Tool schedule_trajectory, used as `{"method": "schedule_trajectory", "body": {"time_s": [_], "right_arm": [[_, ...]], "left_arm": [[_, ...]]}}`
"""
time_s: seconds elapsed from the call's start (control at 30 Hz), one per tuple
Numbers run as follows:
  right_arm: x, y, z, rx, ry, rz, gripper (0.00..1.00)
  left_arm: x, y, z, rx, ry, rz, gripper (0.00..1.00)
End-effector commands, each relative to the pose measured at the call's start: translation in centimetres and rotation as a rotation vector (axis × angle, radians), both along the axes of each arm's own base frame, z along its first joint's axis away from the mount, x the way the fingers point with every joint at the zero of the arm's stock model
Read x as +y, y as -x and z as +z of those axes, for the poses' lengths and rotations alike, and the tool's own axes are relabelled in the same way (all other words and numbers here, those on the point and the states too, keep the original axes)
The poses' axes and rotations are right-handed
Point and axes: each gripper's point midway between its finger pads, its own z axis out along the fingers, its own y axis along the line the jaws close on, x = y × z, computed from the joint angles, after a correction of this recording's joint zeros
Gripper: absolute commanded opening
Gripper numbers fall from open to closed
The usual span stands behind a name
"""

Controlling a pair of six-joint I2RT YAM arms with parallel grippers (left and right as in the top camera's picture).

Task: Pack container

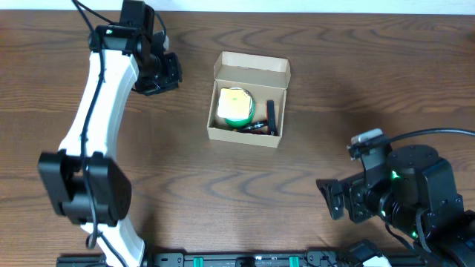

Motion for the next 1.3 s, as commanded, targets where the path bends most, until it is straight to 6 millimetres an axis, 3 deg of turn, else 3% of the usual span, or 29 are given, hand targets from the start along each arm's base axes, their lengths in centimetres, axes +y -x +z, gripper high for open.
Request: {"method": "schedule_trajectory", "body": {"time_s": [0.0, 0.07, 0.13, 0.17, 0.5, 0.7, 0.87, 1.07, 1.27], "right_arm": [[0.5, -1.2, 0.2, 0.002, -0.061, -0.061, 0.95], [0.4, -2.5, -0.5, -0.006, -0.057, -0.109, 0.59], [0.1, -4.4, -2.5, 0.014, -0.047, -0.211, 0.04], [0.1, -4.9, -3.2, 0.023, -0.048, -0.234, 0.01], [0.6, -14.6, -13.6, 0.171, -0.119, -0.397, 0.01], [-0.5, -20.6, -18.7, 0.27, -0.311, -0.424, 0.01], [0.1, -24.0, -22.1, 0.331, -0.515, -0.413, 0.01], [2.0, -27.0, -25.5, 0.369, -0.687, -0.412, 0.01], [3.4, -29.4, -26.6, 0.354, -0.818, -0.41, 0.01]], "left_arm": [[-1.5, -0.8, -1.5, 0.021, 0.138, -0.06, 0.06], [-2.5, -1.9, -2.0, 0.016, 0.231, -0.059, 0.06], [-2.6, -3.4, -3.4, 0.022, 0.261, 0.007, 0.06], [-2.7, -3.8, -3.7, 0.022, 0.267, 0.021, 0.06], [-5.0, -8.5, -6.6, 0.001, 0.46, 0.121, 0.06], [-5.9, -9.0, -9.0, 0.049, 0.526, 0.138, 0.06], [-6.2, -8.9, -10.0, 0.072, 0.531, 0.141, 0.06], [-7.4, -9.1, -9.8, 0.044, 0.533, 0.109, 0.06], [-8.2, -9.0, -9.8, 0.041, 0.531, 0.094, 0.06]]}}
